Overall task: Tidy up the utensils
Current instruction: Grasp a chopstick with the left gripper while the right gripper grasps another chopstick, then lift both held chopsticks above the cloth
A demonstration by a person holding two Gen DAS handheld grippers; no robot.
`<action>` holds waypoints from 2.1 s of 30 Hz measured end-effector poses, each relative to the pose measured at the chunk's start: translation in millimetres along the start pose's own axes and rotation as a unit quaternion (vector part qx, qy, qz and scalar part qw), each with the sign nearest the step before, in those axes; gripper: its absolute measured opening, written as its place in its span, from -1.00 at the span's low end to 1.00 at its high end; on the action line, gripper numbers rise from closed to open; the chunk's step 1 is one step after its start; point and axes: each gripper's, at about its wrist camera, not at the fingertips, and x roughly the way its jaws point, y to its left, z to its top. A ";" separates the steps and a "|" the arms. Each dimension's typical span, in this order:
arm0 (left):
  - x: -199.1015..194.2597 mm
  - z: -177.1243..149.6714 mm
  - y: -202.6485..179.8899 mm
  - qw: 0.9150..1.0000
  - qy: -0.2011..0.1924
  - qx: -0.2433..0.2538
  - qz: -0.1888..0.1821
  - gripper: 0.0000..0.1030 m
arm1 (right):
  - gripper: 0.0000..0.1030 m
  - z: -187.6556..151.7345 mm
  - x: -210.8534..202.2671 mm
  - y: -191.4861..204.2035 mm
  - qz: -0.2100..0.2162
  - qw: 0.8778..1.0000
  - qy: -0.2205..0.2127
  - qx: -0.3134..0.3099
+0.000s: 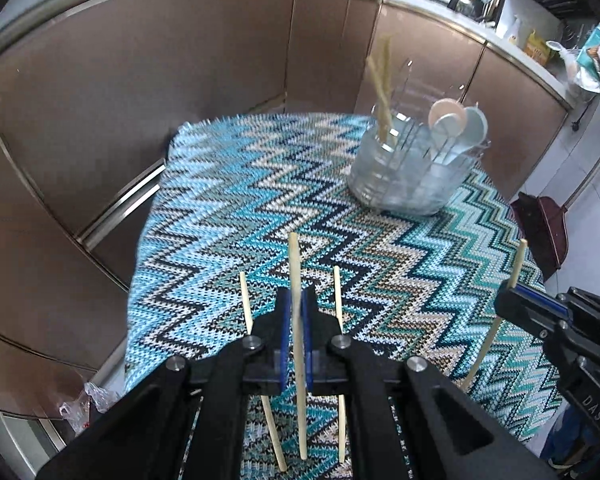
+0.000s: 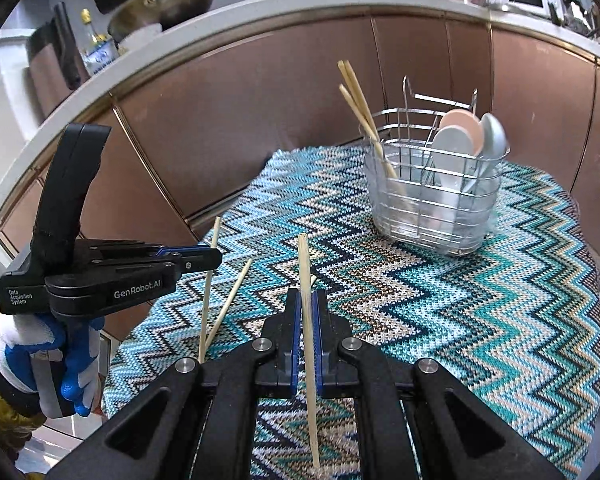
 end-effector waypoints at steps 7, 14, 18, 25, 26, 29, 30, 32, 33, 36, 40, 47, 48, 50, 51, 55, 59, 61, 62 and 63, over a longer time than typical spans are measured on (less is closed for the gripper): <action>-36.8 -26.1 -14.4 0.998 -0.059 0.018 0.033 -0.90 | -0.89 -18.0 -38.3 12.9 -0.007 0.999 -0.037 -0.011; -65.6 -42.8 -19.7 0.995 -0.091 0.020 0.045 -0.90 | -0.90 -31.4 -72.7 20.2 -0.009 0.998 -0.066 -0.015; -80.6 -50.0 -17.9 0.993 -0.103 0.017 0.045 -0.90 | -0.91 -37.6 -86.0 24.7 -0.010 0.997 -0.078 -0.016; -97.4 -55.4 -15.2 0.992 -0.116 0.012 0.044 -0.90 | -0.91 -44.3 -97.3 29.3 -0.011 0.996 -0.087 -0.019; -99.1 -56.1 -14.8 0.992 -0.118 0.012 0.046 -0.90 | -0.91 -44.8 -98.8 29.4 -0.012 0.996 -0.088 -0.019; -103.0 -57.8 -13.3 0.991 -0.122 0.008 0.047 -0.90 | -0.91 -46.0 -102.6 29.8 -0.013 0.996 -0.092 -0.019; -104.6 -58.4 -12.5 0.991 -0.123 0.006 0.047 -0.90 | -0.91 -46.0 -103.2 29.9 -0.013 0.995 -0.093 -0.018; -109.6 -59.7 -10.5 0.991 -0.129 0.001 0.045 -0.90 | -0.91 -46.6 -105.3 29.8 -0.014 0.995 -0.095 -0.018; -112.0 -59.9 -9.5 0.990 -0.132 -0.001 0.043 -0.90 | -0.91 -46.8 -106.4 30.2 -0.013 0.995 -0.096 -0.018; -121.0 -58.6 -7.4 0.989 -0.143 -0.005 0.039 -0.90 | -0.91 -47.4 -110.7 31.4 -0.014 0.995 -0.101 -0.020; -132.4 -57.7 -8.2 0.987 -0.155 -0.004 0.036 -0.90 | -0.90 -46.8 -115.0 32.4 -0.013 0.994 -0.108 -0.022; -138.7 -56.4 -7.0 0.986 -0.162 -0.002 0.039 -0.90 | -0.91 -47.5 -115.7 27.6 -0.011 0.994 -0.110 -0.017; -139.3 -56.3 -6.8 0.986 -0.163 -0.003 0.039 -0.90 | -0.90 -47.8 -115.8 26.7 -0.010 0.994 -0.111 -0.016; -139.6 -55.7 -6.4 0.986 -0.164 -0.005 0.037 -0.90 | -0.90 -48.3 -115.5 26.0 -0.010 0.994 -0.112 -0.014; -140.7 -55.3 -6.0 0.986 -0.166 -0.006 0.035 -0.90 | -0.90 -48.4 -115.5 25.4 -0.010 0.994 -0.112 -0.013; -145.1 -53.7 -7.5 0.985 -0.171 -0.007 0.028 -0.90 | -0.90 -49.0 -116.6 22.2 -0.007 0.993 -0.115 -0.011; -145.7 -51.9 -10.6 0.985 -0.173 -0.002 0.028 -0.90 | -0.90 -48.7 -115.3 20.5 -0.007 0.993 -0.115 -0.009; -141.2 -51.7 -11.0 0.985 -0.168 0.000 0.030 -0.90 | -0.90 -48.9 -113.0 19.2 -0.005 0.994 -0.113 -0.007; -137.6 -51.8 -9.9 0.986 -0.164 -0.002 0.029 -0.90 | -0.90 -49.1 -111.4 18.4 -0.005 0.994 -0.112 -0.006; -135.0 -52.2 -8.8 0.986 -0.162 -0.003 0.028 -0.90 | -0.90 -49.4 -110.2 17.5 -0.004 0.994 -0.111 -0.004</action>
